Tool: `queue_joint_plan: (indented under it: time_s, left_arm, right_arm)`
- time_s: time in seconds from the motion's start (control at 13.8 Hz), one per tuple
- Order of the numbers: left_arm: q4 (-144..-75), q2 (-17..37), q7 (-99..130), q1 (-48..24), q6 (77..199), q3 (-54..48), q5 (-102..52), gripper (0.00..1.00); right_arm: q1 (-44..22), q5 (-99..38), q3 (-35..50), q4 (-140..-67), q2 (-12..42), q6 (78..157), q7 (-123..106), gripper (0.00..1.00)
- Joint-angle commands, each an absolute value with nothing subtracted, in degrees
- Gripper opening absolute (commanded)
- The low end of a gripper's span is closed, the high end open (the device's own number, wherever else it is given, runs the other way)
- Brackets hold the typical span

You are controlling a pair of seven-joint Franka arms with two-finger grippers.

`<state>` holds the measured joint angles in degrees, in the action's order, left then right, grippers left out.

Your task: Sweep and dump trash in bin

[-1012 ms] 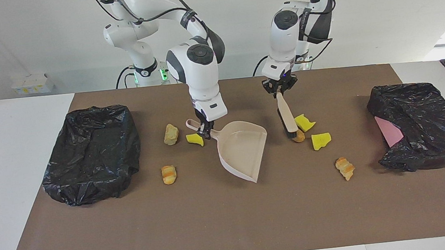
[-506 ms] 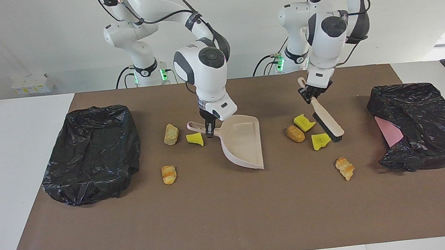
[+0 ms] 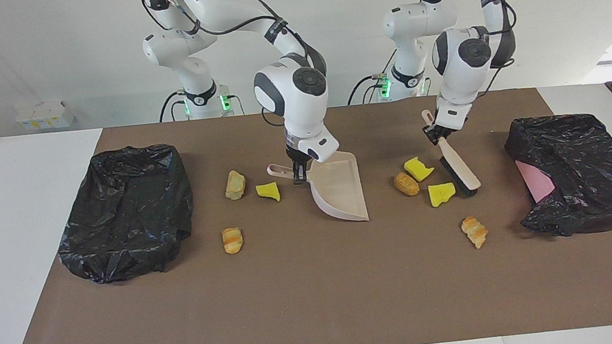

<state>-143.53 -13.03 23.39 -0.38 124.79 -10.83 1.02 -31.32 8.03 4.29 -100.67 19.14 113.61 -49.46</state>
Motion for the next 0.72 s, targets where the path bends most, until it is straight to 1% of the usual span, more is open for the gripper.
queue_joint_plan:
  time_s: [0.0,0.14,0.29,0.65]
  left_arm:
    - [-143.79,-11.88,23.38,-4.82,126.73,-10.72,-0.95,0.0]
    - [-142.65,-8.89,22.86,-7.28,130.06,-10.81,-3.51,0.0]
    - [-140.55,-5.99,21.28,-9.92,130.69,-10.9,-5.52,0.0]
    - [-137.38,-4.31,17.58,-19.93,132.79,-10.9,-15.27,0.0]
  right_arm:
    - [-30.85,8.79,4.66,-102.13,18.54,113.29,-50.63,0.0]
    - [-31.03,8.88,4.66,-102.57,18.63,113.73,-50.45,0.0]
    - [-31.03,8.88,4.66,-102.66,18.54,113.73,-50.36,0.0]
    - [-31.11,8.88,4.66,-102.57,18.54,113.38,-49.92,0.0]
